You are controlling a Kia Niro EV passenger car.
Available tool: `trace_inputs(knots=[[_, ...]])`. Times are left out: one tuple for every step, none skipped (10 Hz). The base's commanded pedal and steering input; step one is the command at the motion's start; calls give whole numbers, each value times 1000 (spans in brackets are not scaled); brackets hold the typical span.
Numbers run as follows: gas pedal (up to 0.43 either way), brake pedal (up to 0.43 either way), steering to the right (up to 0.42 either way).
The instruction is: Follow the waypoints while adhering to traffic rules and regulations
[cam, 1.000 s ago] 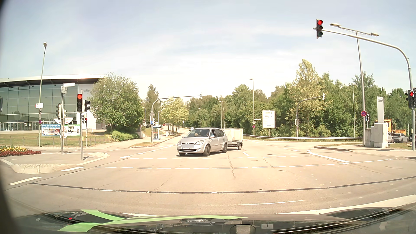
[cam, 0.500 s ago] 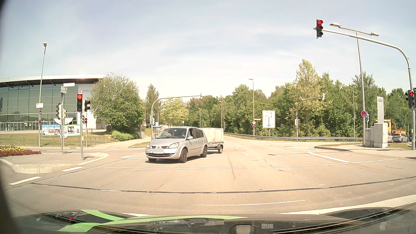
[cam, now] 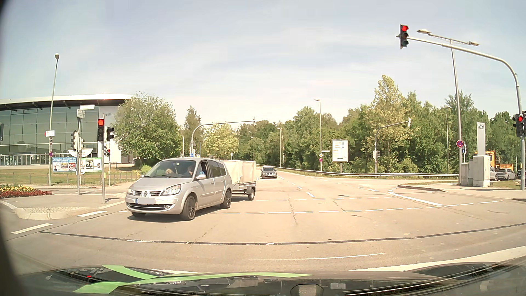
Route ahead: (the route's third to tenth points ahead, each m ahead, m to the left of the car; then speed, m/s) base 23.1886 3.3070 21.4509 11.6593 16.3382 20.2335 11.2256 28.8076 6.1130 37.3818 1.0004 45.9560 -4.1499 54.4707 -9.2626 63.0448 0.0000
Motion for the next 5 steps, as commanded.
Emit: trace_inputs(knots=[[0, 213, 8], [0, 213, 8], [0, 213, 8], [0, 213, 8], [0, 213, 8]])
